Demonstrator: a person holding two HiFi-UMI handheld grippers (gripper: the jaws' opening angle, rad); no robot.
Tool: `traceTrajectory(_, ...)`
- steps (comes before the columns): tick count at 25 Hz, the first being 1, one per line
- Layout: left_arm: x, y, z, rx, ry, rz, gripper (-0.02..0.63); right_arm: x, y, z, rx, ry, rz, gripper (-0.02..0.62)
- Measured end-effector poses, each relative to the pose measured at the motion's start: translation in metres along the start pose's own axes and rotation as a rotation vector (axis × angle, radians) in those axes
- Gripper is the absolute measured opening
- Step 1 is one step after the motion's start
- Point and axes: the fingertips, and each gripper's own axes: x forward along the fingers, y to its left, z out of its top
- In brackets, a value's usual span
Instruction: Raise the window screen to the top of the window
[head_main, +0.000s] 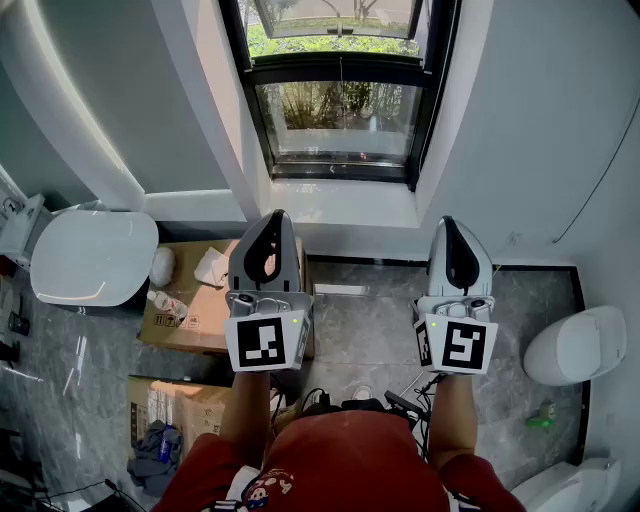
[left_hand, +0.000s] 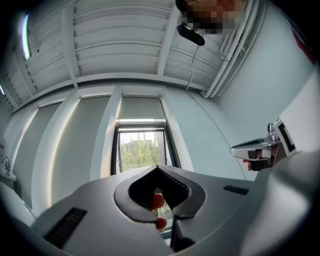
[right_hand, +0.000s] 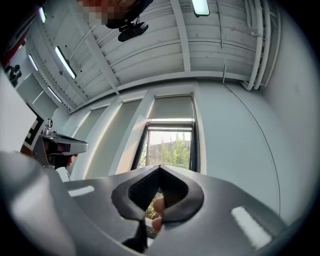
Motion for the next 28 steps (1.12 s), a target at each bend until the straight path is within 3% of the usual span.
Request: traceTrajectory(28,0.036,-0.085,-0.011,-0.004,0.060,0.036,0.005,-0.005,-0.090,-0.034,0.068,-0.008,0.016,0.009)
